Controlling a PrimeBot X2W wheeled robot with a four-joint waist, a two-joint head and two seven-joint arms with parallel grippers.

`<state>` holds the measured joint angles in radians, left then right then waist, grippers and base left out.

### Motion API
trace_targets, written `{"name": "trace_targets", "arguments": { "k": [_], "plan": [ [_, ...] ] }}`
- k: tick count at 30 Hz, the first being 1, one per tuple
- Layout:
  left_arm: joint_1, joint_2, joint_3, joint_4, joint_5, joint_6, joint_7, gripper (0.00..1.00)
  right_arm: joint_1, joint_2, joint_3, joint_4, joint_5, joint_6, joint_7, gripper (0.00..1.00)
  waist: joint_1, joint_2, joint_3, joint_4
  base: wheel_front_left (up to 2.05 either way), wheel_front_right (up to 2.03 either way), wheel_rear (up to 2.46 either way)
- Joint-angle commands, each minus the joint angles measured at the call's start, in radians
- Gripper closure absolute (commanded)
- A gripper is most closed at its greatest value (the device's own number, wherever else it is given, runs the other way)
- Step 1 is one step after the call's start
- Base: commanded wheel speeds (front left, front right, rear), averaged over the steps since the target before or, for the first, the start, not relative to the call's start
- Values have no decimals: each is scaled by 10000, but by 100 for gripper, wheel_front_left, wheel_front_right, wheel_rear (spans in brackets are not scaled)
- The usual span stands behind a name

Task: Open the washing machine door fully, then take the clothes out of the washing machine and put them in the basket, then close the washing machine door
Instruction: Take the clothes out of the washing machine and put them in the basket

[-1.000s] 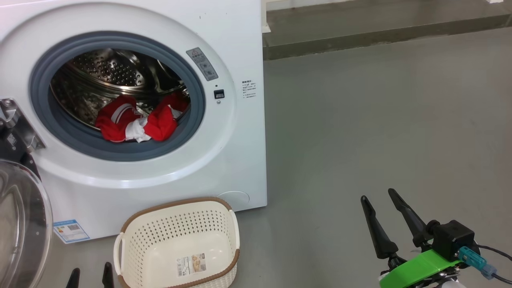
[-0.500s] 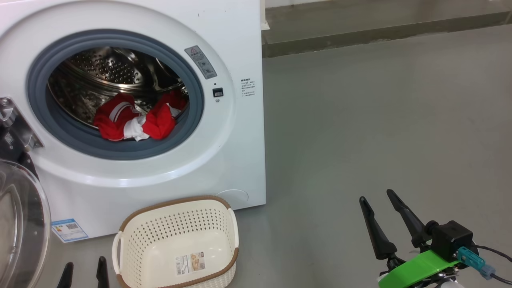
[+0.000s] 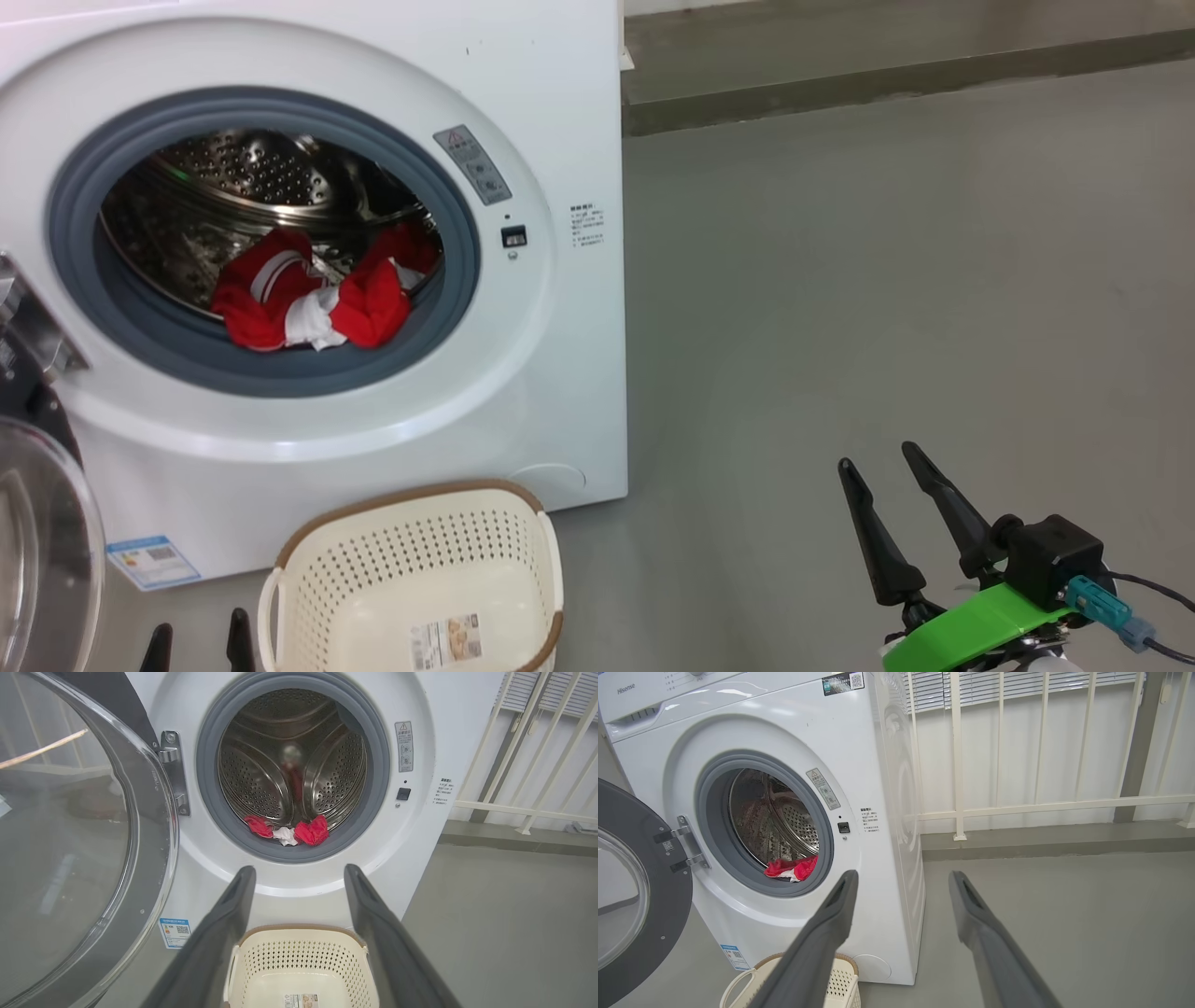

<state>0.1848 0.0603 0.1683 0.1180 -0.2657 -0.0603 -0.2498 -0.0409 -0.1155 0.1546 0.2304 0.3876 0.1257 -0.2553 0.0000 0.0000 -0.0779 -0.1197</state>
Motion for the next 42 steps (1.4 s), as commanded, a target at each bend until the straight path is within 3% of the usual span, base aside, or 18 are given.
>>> {"name": "trace_targets", "arguments": {
  "k": [1, 14, 42],
  "plan": [
    [-482, 50, 348, -252, -37, -12, -120, 0, -322, -23, 218, -216, 122, 50, -65, 0, 0, 0, 16, 1, 209, -209, 0],
    [-469, 7, 557, -519, -247, -188, -120, 0, -375, -43, 196, -162, 140, 50, -65, 0, 0, 0, 87, -12, 141, -141, 0],
    [-565, -45, 675, -293, 60, -247, -120, 0, -308, -97, 232, -215, 159, 50, -65, 0, 0, 0, 48, 51, 4, -4, 0]
  ]
}}
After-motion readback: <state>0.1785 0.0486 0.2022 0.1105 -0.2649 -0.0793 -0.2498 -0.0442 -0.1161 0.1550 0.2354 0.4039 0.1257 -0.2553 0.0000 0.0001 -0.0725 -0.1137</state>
